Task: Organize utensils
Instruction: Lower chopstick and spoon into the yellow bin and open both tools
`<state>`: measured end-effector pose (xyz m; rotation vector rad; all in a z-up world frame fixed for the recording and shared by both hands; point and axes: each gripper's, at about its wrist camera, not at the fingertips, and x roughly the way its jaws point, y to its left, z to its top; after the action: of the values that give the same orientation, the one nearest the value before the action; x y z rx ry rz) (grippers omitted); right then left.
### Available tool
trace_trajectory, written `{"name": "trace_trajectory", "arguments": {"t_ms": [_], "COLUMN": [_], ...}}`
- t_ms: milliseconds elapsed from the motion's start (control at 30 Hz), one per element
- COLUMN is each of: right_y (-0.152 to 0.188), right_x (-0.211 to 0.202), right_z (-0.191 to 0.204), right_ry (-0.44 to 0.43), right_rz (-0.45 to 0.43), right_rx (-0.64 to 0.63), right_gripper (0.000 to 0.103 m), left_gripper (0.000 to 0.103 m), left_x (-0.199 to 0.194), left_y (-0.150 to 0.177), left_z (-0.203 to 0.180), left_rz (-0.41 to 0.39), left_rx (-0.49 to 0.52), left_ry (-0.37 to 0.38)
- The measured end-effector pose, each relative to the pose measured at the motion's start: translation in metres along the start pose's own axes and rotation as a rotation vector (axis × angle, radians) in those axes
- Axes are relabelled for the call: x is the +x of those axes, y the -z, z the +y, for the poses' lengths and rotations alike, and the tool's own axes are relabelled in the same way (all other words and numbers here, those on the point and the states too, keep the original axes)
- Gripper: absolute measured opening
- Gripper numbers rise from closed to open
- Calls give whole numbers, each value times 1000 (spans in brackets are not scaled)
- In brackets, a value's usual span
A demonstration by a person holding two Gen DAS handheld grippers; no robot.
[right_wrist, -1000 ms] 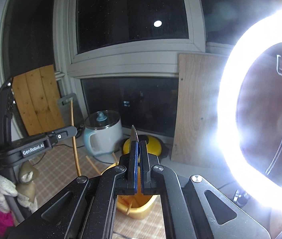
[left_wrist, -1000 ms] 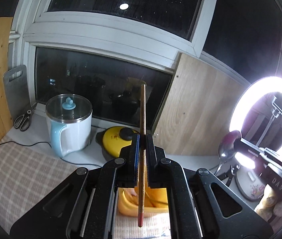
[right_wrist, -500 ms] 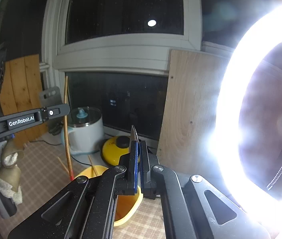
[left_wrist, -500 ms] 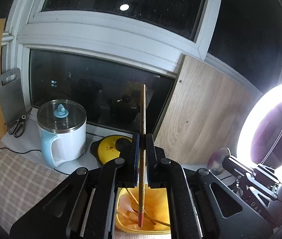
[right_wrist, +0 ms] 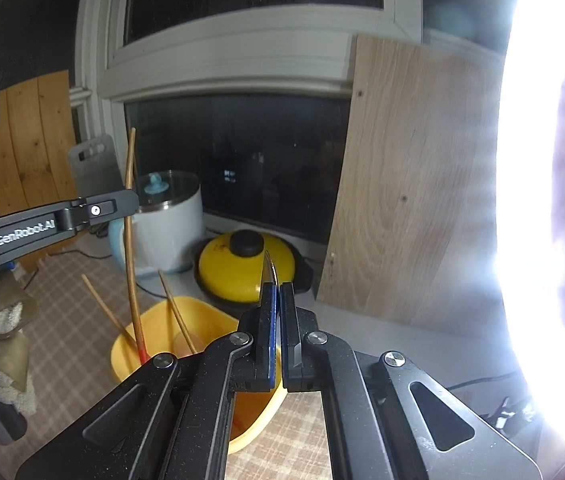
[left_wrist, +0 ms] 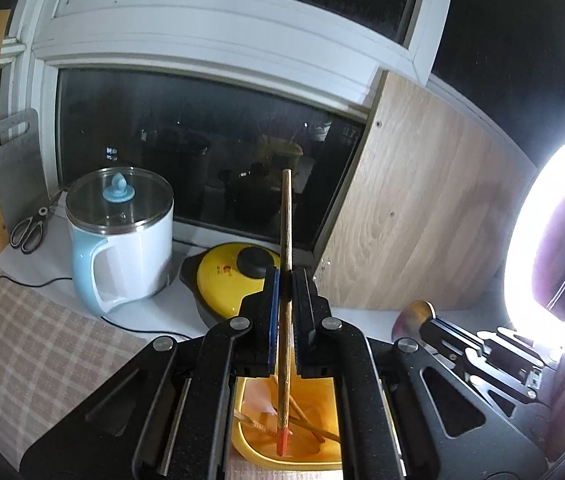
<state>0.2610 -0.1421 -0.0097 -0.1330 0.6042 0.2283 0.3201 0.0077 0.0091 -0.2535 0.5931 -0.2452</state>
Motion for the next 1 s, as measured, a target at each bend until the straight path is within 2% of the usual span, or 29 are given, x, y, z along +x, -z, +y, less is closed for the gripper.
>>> {"name": "trace_trajectory", "arguments": {"t_ms": [533, 1000], "right_y": [15, 17], "right_x": [17, 17], "right_z": [-7, -7], "right_ry": [-49, -74], "right_rz": [76, 99], "right_rx": [57, 91], "right_gripper": [0, 4], "left_gripper": [4, 4], "left_x": [3, -3], "left_y": [36, 49], "left_z": [5, 1], "left_rz": [95, 143], "left_rx": [9, 37], "left_ry": [20, 35]}}
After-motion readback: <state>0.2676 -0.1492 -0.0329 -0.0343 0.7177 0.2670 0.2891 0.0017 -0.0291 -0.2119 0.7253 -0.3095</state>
